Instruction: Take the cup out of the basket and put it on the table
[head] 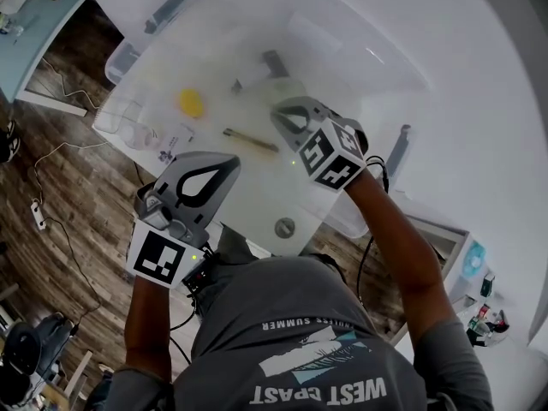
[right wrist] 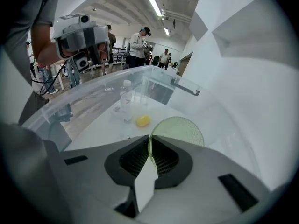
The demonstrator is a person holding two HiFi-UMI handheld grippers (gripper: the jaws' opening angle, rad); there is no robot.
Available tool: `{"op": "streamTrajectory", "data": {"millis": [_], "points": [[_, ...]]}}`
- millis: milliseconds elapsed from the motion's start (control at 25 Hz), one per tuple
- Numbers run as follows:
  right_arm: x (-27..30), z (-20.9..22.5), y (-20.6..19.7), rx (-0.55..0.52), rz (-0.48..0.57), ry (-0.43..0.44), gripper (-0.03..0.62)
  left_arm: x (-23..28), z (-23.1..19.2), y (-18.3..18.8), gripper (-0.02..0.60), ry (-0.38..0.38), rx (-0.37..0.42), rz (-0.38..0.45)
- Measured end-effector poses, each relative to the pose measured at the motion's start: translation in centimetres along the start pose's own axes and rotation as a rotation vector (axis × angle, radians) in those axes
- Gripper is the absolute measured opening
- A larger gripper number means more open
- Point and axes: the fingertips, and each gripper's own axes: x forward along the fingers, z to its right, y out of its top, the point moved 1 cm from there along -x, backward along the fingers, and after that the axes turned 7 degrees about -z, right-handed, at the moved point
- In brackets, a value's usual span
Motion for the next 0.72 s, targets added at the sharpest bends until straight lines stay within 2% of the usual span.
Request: {"op": "streamTrajectory", "data": {"millis": [720], "points": [[-3.0, -1.6, 3.8, 0.043, 0.108, -0.007, 0.029, -0.3, -0.7, -1.5, 0.009, -0.009, -0.009, -0.018]]}}
